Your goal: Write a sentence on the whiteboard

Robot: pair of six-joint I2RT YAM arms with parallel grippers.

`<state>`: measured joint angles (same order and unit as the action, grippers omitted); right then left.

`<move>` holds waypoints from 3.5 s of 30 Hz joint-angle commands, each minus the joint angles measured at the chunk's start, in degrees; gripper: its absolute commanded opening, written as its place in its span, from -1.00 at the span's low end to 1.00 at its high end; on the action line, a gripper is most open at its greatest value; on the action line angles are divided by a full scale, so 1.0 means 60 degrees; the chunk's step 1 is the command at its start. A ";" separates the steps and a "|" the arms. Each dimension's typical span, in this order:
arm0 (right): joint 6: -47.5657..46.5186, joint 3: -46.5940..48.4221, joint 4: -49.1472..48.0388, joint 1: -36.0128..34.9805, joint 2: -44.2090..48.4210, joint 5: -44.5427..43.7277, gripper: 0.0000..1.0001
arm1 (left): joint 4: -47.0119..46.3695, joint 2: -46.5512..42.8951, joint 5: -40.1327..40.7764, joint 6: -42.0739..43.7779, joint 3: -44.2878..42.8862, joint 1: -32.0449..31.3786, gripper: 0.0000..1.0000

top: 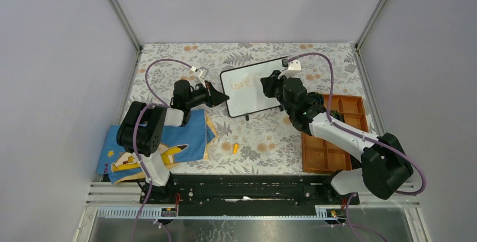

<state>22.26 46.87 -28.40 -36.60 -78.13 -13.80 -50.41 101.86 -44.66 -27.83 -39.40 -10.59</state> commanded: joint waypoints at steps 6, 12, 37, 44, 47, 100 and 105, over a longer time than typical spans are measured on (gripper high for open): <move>-0.0567 0.0882 0.0722 -0.0006 -0.0228 -0.0501 -1.00 | 0.0536 0.0033 0.0202 0.0347 -0.0072 -0.0058 -1.00; -0.0700 0.1043 0.0805 -0.0007 -0.0422 -0.0543 -1.00 | 0.0559 0.0022 0.0204 0.0362 -0.0068 -0.0066 -1.00; -0.0889 0.0988 0.0004 0.0001 -0.0434 -0.0495 -1.00 | 0.0611 0.0044 0.0230 0.0406 -0.0079 -0.0076 -1.00; -0.0819 0.1270 0.0206 0.0057 -0.0722 -0.0512 -1.00 | 0.0637 0.0031 0.0226 0.0431 -0.0079 -0.0077 -1.00; -0.0757 0.1328 0.0247 0.0077 -0.0802 -0.0527 -1.00 | 0.0653 0.0028 0.0224 0.0440 -0.0089 -0.0095 -1.00; -0.0508 0.0818 0.1102 0.0103 -0.0797 -0.0338 -1.00 | 0.0857 -0.0030 0.0354 0.0633 -0.0071 -0.0198 -1.00; -0.0582 0.1145 0.1116 0.0109 -0.0929 -0.0380 -1.00 | 0.0902 -0.0039 0.0370 0.0668 -0.0086 -0.0213 -1.00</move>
<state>19.33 50.17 -21.32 -36.36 -83.50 -15.42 -49.23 101.80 -43.94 -26.76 -39.83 -11.53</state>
